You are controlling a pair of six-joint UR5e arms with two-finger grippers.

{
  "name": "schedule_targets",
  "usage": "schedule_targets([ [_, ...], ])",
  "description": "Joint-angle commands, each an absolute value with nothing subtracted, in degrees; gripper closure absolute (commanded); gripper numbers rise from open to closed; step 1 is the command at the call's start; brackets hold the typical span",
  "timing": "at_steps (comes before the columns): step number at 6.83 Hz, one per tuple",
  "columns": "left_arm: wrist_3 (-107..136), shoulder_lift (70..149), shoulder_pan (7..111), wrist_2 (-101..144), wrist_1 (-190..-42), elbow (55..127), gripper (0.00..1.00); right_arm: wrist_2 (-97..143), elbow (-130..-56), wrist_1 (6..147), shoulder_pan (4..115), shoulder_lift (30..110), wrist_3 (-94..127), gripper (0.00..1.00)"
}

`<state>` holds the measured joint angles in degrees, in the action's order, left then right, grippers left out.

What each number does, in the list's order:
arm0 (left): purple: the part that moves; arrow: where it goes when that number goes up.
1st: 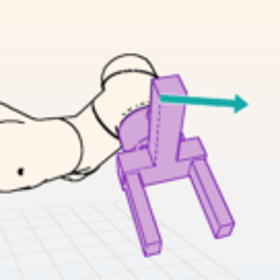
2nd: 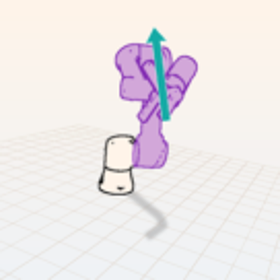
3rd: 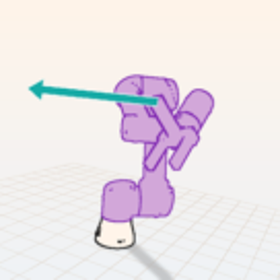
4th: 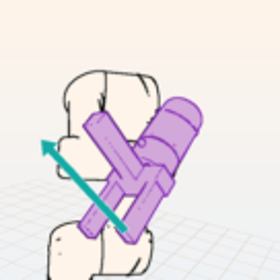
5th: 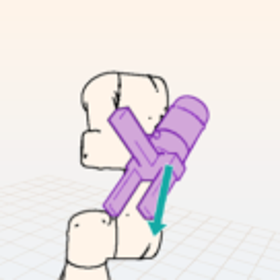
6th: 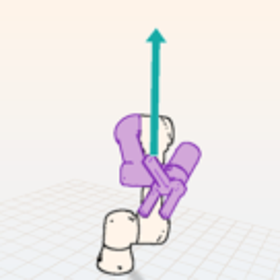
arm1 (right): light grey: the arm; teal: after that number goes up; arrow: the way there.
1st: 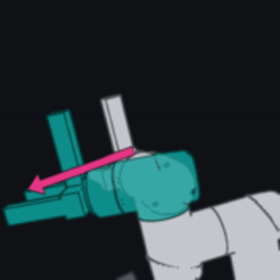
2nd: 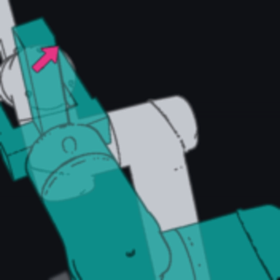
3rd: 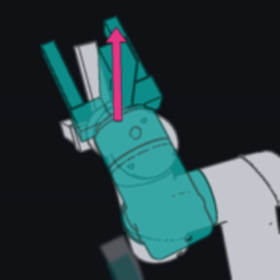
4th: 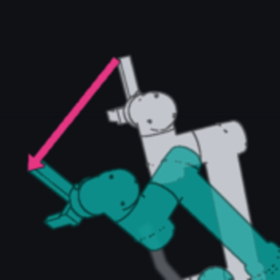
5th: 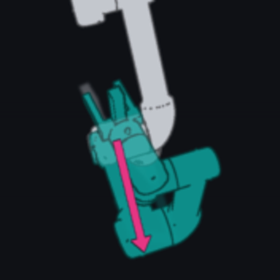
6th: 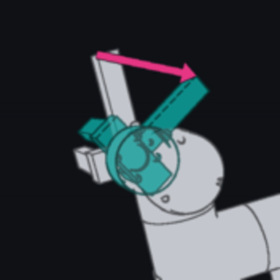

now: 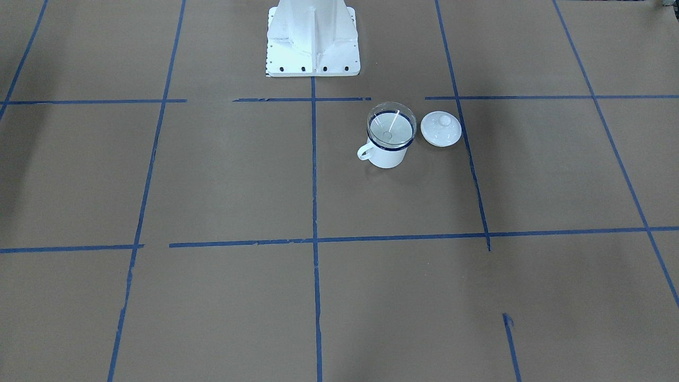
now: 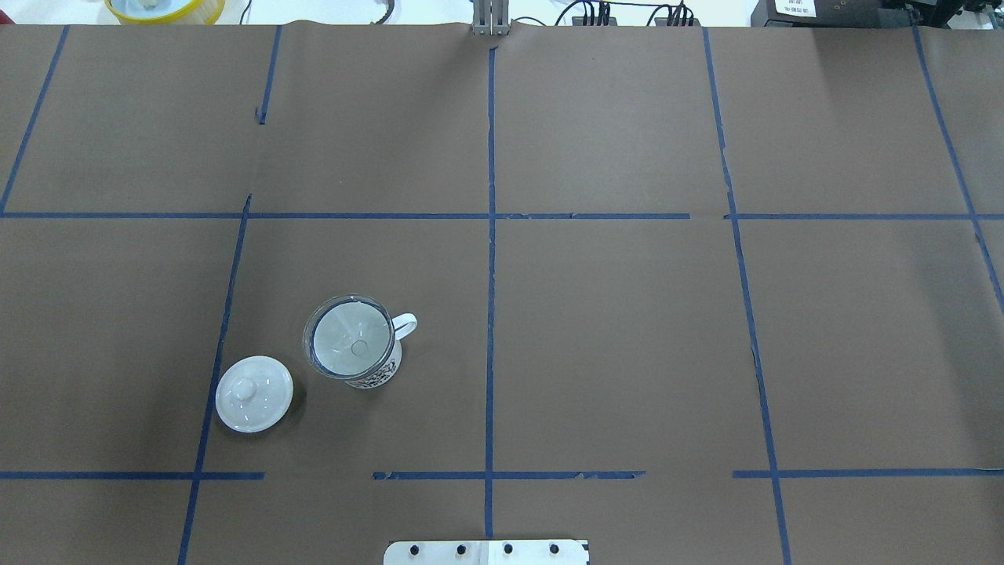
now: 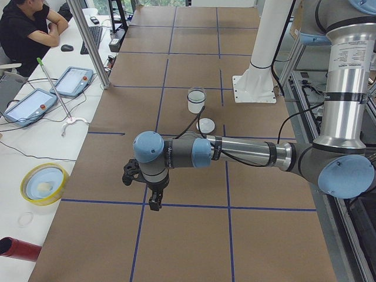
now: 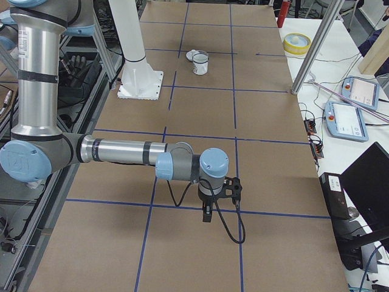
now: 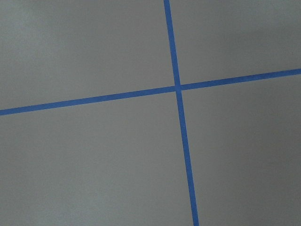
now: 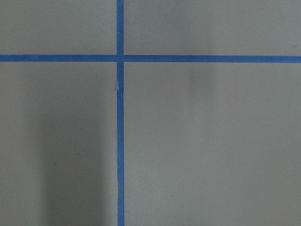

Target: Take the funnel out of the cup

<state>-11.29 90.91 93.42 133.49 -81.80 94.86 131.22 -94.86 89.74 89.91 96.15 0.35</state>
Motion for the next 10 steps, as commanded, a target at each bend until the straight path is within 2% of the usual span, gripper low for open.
schedule_targets([
  [1,-8.1,90.0,93.7,133.2,-82.4,95.1,0.0,131.2,-94.8,89.7,89.9,96.2,0.4,0.0],
  [4,-0.8,89.9,92.6,132.3,-87.0,96.2,0.0,131.2,-94.9,89.7,89.9,96.2,0.4,0.0],
  [7,25.3,91.5,79.4,137.6,-91.1,105.8,0.0,131.2,-94.8,89.7,89.9,96.2,0.4,0.0],
  [10,68.4,106.5,65.0,137.1,-90.5,107.0,0.0,131.2,-94.9,89.7,89.9,96.2,0.4,0.0],
])
